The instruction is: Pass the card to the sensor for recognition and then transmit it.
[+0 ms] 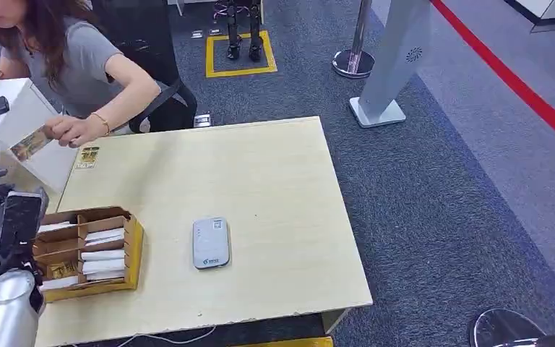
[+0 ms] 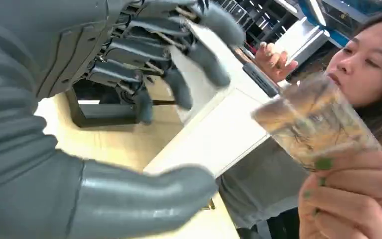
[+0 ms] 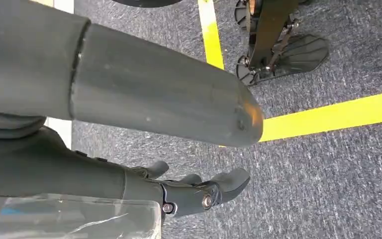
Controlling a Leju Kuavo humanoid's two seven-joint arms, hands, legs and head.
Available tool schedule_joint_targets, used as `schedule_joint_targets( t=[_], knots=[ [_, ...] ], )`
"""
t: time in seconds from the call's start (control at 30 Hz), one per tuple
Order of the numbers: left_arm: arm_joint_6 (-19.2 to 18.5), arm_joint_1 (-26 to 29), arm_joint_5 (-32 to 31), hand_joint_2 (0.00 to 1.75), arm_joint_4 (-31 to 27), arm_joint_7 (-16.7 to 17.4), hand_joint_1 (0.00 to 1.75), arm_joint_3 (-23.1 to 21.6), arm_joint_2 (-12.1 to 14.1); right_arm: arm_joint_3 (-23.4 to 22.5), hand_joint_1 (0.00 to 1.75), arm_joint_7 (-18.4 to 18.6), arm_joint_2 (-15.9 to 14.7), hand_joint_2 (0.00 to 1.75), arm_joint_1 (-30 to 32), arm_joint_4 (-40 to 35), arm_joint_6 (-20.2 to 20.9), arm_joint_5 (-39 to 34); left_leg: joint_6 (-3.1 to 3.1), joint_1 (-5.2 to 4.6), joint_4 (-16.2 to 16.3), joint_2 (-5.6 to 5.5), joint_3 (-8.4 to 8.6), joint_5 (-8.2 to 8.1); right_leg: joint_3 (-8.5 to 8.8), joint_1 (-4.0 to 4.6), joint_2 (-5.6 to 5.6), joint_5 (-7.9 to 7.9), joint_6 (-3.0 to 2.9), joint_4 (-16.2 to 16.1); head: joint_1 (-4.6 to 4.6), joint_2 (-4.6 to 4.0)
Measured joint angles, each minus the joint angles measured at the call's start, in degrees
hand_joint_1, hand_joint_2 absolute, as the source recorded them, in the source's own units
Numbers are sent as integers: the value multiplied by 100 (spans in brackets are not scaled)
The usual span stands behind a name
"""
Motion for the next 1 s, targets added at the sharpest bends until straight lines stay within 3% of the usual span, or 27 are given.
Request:
schedule_joint_targets(
  t=[0.43, 0.7, 1.0],
  knots=[
    [-201, 645, -179, 175, -1089, 123, 0, -123, -114, -2, 0, -13, 4, 0, 4, 0, -7, -109, 0, 0, 0, 0, 0, 0, -1, 0, 0, 0, 0, -1, 0, 0],
    [-1248, 965, 57, 175, -2022, 516, 0, -363, 201, -33, 0, -9, 4, 0, 30, 0, -31, -201, 0, 3, 0, -1, 0, 0, -1, 0, 0, 0, 0, 0, 0, 0],
    [-1664, 1169, 15, 175, -2610, 538, 0, -592, 461, -50, 0, -11, 4, 0, 38, 0, -31, -225, 0, 2, 0, -1, 0, 0, 0, 1, 0, 0, 0, 0, 0, 0]
  ],
)
